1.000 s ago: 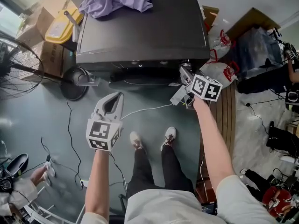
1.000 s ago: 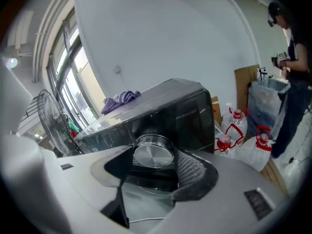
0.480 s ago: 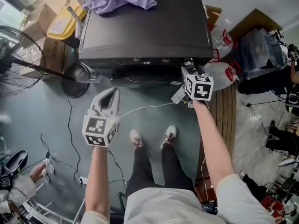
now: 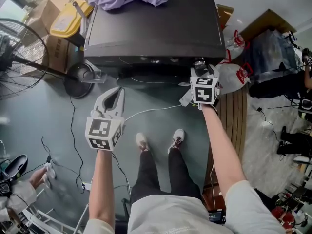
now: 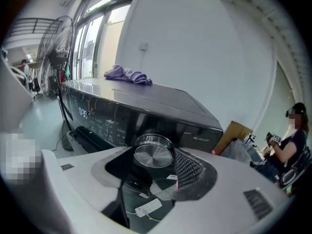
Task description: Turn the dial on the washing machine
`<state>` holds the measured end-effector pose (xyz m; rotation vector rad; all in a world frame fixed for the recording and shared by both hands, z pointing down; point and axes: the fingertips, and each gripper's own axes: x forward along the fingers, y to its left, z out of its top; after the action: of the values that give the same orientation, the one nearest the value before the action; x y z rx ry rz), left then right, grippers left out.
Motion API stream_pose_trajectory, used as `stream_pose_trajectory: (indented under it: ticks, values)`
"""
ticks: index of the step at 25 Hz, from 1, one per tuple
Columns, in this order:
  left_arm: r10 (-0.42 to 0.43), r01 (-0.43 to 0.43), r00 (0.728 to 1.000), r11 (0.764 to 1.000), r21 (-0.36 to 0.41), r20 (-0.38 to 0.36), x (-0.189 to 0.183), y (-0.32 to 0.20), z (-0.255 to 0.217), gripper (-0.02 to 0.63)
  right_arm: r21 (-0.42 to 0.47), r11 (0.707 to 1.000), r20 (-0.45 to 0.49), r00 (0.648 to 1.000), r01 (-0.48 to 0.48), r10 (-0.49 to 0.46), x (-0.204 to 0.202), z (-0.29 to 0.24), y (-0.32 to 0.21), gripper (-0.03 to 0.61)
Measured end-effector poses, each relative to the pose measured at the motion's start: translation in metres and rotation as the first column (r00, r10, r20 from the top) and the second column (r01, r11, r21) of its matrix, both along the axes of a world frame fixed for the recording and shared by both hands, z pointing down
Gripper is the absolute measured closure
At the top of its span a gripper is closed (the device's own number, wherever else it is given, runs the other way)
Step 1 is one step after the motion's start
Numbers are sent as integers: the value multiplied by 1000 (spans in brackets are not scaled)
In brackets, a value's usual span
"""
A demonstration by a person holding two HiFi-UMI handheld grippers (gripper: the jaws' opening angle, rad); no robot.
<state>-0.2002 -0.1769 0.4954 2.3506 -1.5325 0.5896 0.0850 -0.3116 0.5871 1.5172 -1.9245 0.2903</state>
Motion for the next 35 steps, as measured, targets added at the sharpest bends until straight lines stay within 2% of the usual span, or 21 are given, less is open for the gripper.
stream_pose_trajectory:
  ticks: [8,10,15,17,18,19,21,23,28,33,34,35]
  values:
    - [-7,7,1000,1000,-10,13,-9,5,3,598,46,998,-147,989,30,-23,-2,-1,-1,308]
    - [-10,10,1000,1000,-9,14,-11,6,3,598,49,998,-152,988,33,-25,-2,-1,-1,308]
    - [0,1,1000,1000,-12,13,-7,8,3,598,25,999,12,1000,26,-26,-1,2,3,302]
    - [1,-1,1000,1000,-15,12,-5,10,5,598,21,1000,132,991,9,-11,-1,1,5,291]
    - [1,-1,1000,1000,-16,10,-5,11,7,598,18,1000,222,975,-12,7,0,0,5,284]
    - [1,-1,1000,1000,-17,9,-4,12,8,598,11,999,326,945,-39,33,1,-2,5,281]
    - [2,-2,1000,1000,-22,6,-3,14,11,598,-22,995,521,848,-97,94,6,-6,3,279]
    - [3,-3,1000,1000,-27,2,0,15,14,598,-70,989,643,752,-129,144,10,-8,1,279]
    - [15,-15,1000,999,-34,-5,11,17,17,598,-179,976,771,599,-124,217,6,2,3,279]
    - [19,-20,1000,999,-44,-14,20,19,18,598,-208,966,857,447,-152,255,11,4,2,282]
    - [19,-20,1000,999,-49,-14,21,19,20,598,-212,965,865,430,-154,258,13,4,1,284]
    - [20,-21,1000,998,-54,-13,23,19,22,598,-213,965,864,432,-151,258,14,5,0,290]
